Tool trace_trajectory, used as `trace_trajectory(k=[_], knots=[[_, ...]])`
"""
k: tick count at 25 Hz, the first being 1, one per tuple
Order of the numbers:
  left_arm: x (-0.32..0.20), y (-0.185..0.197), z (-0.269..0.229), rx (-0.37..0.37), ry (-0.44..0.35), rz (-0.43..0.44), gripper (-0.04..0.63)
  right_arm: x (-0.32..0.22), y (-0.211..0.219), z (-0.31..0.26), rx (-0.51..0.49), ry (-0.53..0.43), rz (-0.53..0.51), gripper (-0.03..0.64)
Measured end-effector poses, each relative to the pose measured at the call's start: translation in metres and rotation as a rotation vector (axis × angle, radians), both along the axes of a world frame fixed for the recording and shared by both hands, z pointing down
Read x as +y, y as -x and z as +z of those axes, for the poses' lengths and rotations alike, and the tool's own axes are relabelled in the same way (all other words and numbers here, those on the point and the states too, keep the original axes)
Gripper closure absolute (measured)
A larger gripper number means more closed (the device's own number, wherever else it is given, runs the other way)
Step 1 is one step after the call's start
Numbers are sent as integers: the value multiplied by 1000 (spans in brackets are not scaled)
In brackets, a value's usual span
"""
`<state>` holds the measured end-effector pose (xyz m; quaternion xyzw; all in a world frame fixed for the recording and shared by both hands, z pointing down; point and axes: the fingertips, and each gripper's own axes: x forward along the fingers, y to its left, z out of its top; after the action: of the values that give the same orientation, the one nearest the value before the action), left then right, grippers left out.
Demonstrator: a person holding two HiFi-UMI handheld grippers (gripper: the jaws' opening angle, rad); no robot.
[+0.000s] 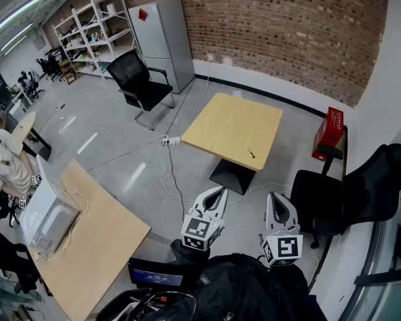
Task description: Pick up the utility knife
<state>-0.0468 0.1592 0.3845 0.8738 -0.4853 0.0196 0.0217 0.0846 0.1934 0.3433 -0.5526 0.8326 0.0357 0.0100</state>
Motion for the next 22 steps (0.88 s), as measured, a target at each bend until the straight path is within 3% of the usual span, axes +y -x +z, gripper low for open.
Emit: trace_trajectory(k=[22], knots=[[6, 10, 18, 16, 42, 10, 595, 5, 16, 19, -8, 55, -12, 614]])
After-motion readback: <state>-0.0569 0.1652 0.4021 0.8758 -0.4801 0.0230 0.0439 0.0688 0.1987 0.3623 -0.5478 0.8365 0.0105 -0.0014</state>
